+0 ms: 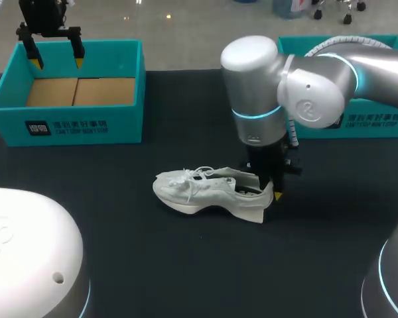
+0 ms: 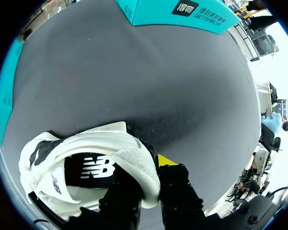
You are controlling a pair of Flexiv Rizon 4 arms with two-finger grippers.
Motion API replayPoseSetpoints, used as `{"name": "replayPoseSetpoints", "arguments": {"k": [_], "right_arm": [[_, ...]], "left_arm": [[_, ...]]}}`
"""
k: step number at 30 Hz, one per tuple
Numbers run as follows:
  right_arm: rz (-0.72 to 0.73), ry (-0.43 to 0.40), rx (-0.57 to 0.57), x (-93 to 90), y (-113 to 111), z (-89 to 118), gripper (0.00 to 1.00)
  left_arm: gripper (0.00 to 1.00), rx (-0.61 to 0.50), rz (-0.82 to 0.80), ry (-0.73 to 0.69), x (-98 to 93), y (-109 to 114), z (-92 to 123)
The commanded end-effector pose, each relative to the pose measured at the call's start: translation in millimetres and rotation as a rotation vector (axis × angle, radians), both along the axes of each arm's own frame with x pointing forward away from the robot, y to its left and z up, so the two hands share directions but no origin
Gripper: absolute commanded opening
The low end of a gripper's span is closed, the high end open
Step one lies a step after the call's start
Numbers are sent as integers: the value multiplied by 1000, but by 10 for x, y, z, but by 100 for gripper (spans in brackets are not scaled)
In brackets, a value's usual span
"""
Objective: Take the shoe out of the shoebox, open the shoe tongue, remove and reinsert the insole, then place the shoe into the shoebox
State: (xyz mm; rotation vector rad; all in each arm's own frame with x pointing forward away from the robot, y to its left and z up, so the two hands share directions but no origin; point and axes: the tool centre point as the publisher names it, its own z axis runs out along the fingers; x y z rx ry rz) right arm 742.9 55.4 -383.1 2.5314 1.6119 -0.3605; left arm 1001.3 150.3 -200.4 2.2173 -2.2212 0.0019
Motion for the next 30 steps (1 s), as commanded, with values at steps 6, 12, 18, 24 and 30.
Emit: {"name": "replayPoseSetpoints", "arguments": {"k": [6, 12, 18, 24, 30], "right_arm": [[-19, -11, 11, -82, 57, 88, 100], [93, -31, 89, -160, 82, 508, 100], [282, -49, 245, -106, 91, 824, 100], [663, -26, 419, -89, 120, 978, 100], [663, -26, 419, -89, 120, 978, 100]], "left_arm": [[100, 1, 1, 0, -5, -2, 1], [100, 1, 1, 0, -5, -2, 1], [100, 1, 1, 0, -5, -2, 1], [100, 1, 1, 0, -5, -2, 1], [100, 1, 1, 0, -5, -2, 1]]}}
